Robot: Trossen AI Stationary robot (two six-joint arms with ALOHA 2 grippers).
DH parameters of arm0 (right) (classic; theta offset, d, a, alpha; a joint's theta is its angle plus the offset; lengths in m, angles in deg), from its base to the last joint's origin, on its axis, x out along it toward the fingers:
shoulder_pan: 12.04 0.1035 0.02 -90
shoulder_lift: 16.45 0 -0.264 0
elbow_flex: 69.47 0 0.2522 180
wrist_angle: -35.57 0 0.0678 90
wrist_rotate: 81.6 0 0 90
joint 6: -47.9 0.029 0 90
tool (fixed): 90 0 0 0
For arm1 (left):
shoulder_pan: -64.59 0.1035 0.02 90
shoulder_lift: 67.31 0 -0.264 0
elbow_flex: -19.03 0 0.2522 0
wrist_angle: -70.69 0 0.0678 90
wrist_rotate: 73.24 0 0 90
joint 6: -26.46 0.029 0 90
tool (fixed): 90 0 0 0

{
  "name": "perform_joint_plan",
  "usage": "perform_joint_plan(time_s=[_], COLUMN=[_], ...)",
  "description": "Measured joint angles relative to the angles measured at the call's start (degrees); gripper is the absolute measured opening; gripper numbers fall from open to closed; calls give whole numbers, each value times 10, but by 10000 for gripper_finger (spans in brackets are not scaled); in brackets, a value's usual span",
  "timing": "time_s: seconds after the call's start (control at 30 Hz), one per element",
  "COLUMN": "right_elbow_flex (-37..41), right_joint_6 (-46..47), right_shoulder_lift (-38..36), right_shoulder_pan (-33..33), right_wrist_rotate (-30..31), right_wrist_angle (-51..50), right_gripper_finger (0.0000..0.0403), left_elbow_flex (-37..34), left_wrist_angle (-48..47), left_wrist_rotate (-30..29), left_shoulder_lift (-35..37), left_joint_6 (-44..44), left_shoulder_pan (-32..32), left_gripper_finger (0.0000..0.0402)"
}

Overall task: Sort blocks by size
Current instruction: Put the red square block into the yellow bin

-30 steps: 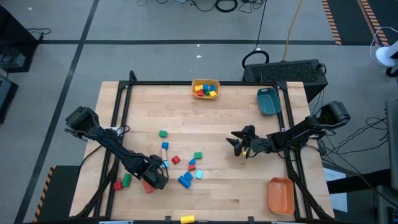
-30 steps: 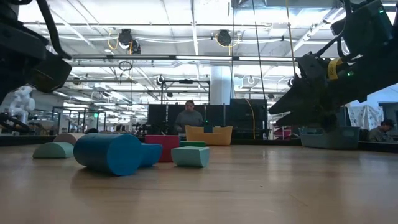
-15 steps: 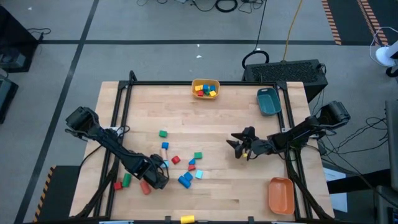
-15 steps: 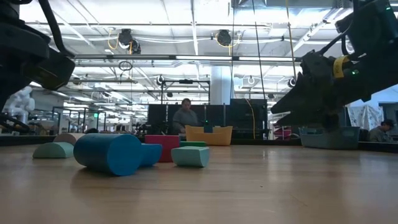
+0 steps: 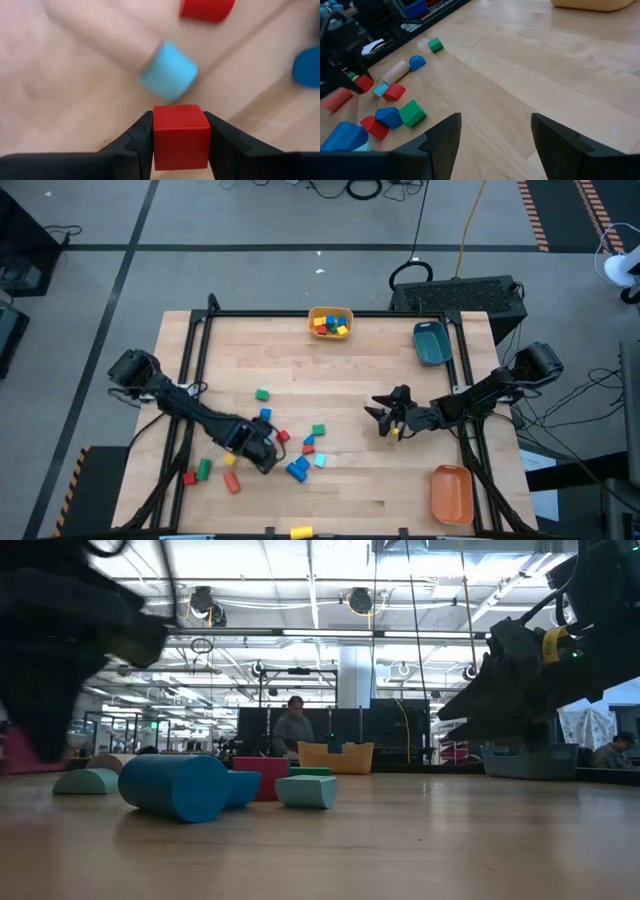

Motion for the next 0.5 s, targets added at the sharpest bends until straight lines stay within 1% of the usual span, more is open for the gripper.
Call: perform_joint_plan(time_s=[0.1, 0.3, 0.5], right_elbow_flex=[0, 0, 0], right_joint_6=[0, 0, 0], right_shoulder_lift=[0, 0, 0], right_shoulder_pan=[0, 0, 0], right_wrist_rotate=[0, 0, 0], right_wrist_angle=[0, 3, 3], right_gripper_finger=[228, 228, 228], left_elbow_flex=[16, 39, 75], left_wrist_angle=[-14, -13, -5], left_wrist_rotate=[-11, -21, -42], left_shoulder_lift=[0, 0, 0], left_joint_6=[70, 224, 358], left_shoulder_pan=[41, 141, 242], left_gripper_finger=[139, 139, 139])
